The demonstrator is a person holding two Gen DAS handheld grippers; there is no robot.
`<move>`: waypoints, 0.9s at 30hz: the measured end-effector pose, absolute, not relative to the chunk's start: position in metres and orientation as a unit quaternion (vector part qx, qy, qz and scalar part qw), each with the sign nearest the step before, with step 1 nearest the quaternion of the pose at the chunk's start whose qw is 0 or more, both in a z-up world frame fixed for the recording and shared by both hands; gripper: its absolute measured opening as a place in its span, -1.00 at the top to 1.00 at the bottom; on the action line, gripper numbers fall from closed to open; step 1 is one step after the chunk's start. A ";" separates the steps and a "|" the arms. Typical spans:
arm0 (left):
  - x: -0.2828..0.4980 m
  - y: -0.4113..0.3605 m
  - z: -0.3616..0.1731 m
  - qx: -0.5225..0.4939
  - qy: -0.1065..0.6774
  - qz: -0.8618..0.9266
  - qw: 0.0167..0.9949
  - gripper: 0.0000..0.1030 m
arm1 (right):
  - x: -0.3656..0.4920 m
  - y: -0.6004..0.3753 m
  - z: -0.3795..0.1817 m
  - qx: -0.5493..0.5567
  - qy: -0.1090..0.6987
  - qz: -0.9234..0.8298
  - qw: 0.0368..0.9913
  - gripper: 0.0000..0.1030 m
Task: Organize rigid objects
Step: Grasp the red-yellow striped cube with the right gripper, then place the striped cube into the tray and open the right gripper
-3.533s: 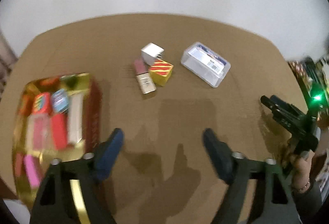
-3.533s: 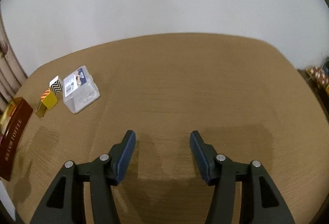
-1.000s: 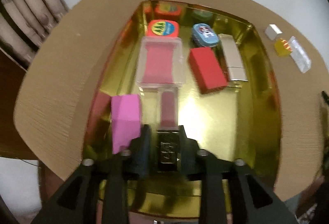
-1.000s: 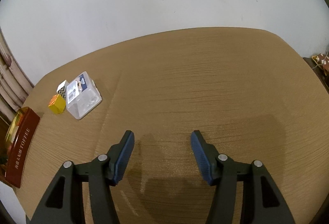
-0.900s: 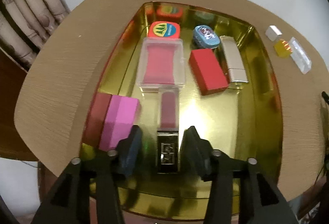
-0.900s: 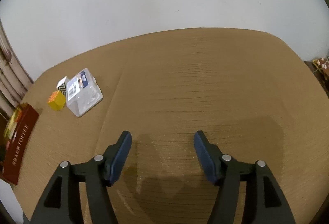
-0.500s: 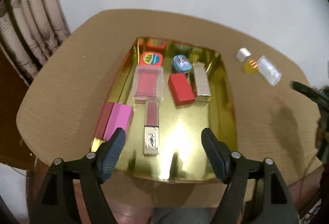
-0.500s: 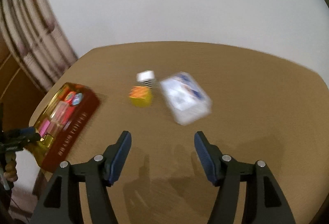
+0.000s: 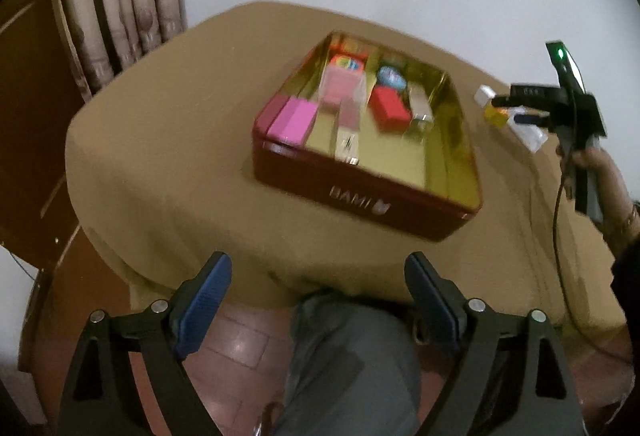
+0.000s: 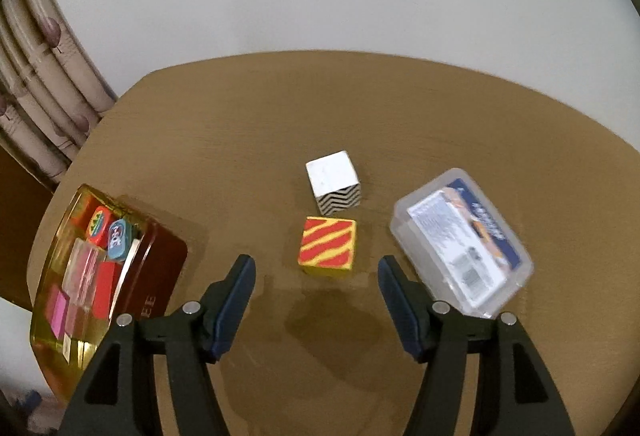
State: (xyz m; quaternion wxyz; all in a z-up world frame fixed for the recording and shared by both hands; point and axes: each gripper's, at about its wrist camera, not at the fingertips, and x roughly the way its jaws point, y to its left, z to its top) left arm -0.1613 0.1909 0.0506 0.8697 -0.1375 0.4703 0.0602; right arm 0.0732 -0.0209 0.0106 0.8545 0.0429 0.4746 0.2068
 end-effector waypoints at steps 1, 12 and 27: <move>-0.159 0.192 0.047 -0.140 0.475 0.060 0.867 -0.66 | 0.077 -0.016 0.007 0.038 0.477 0.198 0.856 -0.27; -0.154 0.203 0.018 -0.192 0.526 0.044 0.828 -0.66 | 0.092 0.007 -0.016 -0.003 0.487 0.176 0.856 0.42; -0.158 0.205 0.017 -0.210 0.531 0.035 0.820 -0.66 | 0.032 0.103 0.075 -0.061 0.471 0.446 0.759 0.42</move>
